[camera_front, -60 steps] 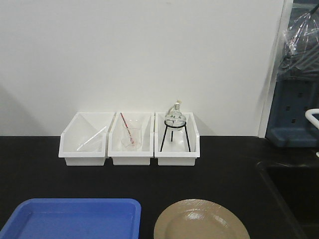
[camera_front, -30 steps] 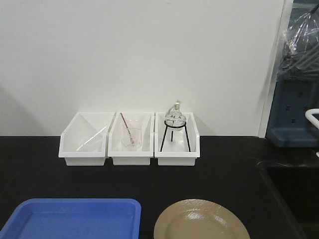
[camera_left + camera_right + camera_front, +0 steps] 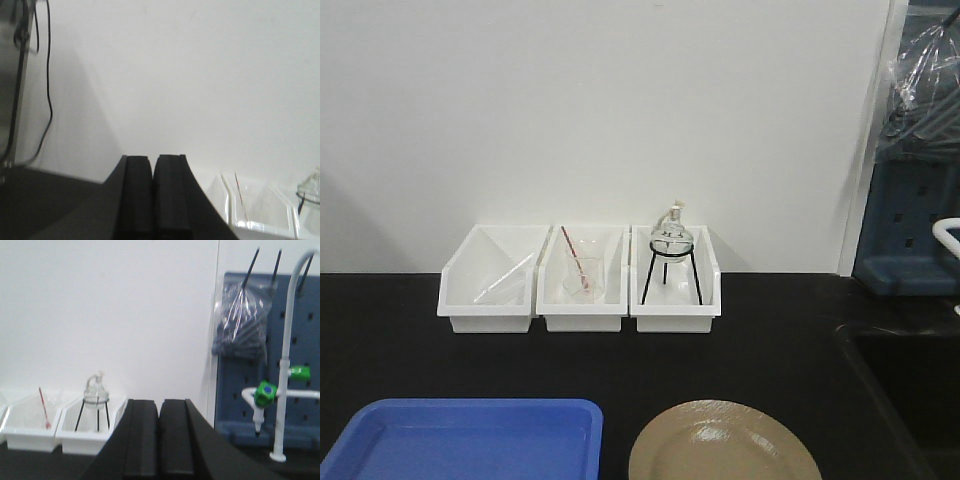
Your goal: Place disk in tray to left cabinet
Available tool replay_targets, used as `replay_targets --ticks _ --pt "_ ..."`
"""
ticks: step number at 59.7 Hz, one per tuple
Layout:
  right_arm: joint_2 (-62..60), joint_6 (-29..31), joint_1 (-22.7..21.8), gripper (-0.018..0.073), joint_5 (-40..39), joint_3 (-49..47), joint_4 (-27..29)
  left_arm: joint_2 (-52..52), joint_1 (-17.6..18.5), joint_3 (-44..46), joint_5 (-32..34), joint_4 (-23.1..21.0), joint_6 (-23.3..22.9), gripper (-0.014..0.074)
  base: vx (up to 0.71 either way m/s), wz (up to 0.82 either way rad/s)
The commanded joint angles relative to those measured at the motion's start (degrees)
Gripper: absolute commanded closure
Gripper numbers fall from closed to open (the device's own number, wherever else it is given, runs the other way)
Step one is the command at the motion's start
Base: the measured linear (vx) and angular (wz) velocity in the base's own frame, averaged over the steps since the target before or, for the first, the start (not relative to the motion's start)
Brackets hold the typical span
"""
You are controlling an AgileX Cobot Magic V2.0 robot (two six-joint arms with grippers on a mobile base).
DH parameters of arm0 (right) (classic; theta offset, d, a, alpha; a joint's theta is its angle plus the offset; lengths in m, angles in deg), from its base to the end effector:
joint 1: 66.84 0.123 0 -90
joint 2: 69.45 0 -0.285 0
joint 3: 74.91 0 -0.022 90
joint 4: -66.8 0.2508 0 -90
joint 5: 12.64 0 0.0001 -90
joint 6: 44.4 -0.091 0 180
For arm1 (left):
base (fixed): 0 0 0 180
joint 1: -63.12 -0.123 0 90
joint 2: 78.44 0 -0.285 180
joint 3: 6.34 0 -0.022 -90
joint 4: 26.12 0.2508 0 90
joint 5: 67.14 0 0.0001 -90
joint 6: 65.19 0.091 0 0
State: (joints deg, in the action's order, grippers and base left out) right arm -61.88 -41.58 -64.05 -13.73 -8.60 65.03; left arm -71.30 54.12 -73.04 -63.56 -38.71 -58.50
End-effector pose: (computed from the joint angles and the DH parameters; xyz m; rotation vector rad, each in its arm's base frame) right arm 0.0392 0.0020 0.2781 -0.0823 1.2678 -0.0267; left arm 0.0370 0.0071 0.2799 -0.1707 1.2161 0.0558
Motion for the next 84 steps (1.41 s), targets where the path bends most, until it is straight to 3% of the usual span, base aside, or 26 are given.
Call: replay_targets --ticks 1,10,24,42,53,60,66,76,84 --pt "2.94 0.27 0.03 0.0552 1.84 -8.24 -0.18 1.76 0.28 8.21 0.76 2.65 2.09 0.0584 0.00 0.00" --pt "10.82 0.31 0.03 0.0547 8.41 -16.18 -0.59 9.35 0.28 19.18 -9.81 6.58 3.98 0.0583 0.00 0.00" --pt "20.22 0.31 0.03 0.0508 6.86 -17.21 -1.00 16.75 0.28 20.63 -11.48 6.45 4.33 0.0544 0.00 0.00" --pt "29.29 0.31 0.03 0.0267 6.34 -17.03 -0.82 21.13 0.28 18.57 -13.41 6.40 4.33 0.0277 0.00 0.00" --pt "34.97 -1.12 0.03 0.0165 6.68 -17.03 1.77 21.27 0.28 18.57 -15.71 6.40 4.27 0.0219 0.00 0.00" --pt "38.64 -5.88 0.03 0.0155 9.23 -17.03 8.92 21.27 0.28 18.57 -20.23 6.40 4.27 0.0219 0.00 0.00" --pt "42.54 -9.26 0.03 0.0155 11.71 -17.03 18.60 22.00 0.28 18.57 -26.20 5.98 4.14 0.0219 0.00 0.00" --pt "48.54 -8.03 0.03 0.0155 13.61 -17.03 33.26 24.94 0.28 18.77 -32.55 3.95 4.03 0.0207 0.00 0.00" --pt "55.37 -4.27 0.03 0.0155 15.24 -17.03 42.01 26.61 0.28 18.77 -33.00 1.61 4.09 0.0204 0.00 0.00"
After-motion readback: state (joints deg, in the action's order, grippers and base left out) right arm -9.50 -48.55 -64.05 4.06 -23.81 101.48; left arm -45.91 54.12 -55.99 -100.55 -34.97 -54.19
